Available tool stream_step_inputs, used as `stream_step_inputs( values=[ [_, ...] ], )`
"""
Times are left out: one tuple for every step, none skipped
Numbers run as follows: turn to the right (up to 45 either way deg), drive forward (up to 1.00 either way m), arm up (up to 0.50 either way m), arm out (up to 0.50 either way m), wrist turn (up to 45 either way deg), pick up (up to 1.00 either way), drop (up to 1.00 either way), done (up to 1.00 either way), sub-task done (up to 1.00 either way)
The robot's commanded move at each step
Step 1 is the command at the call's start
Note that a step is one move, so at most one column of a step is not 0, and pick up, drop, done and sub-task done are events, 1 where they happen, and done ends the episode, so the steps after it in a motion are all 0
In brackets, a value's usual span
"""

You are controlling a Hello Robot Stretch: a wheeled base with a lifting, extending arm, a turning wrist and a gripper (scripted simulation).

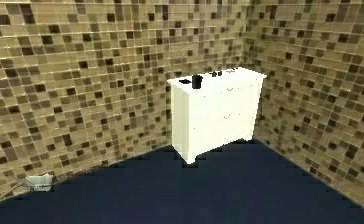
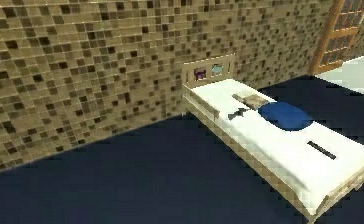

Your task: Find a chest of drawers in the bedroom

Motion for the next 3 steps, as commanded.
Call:
stream_step_inputs(
  values=[
    [6.0,0.0,0.0,0.0,0.0,0.0,0.0,0.0,0.0],
    [0.0,0.9,0.0,0.0,0.0,0.0,0.0,0.0,0.0],
    [0.0,0.0,0.0,0.0,0.0,0.0,0.0,1.0,0.0]
  ],
)
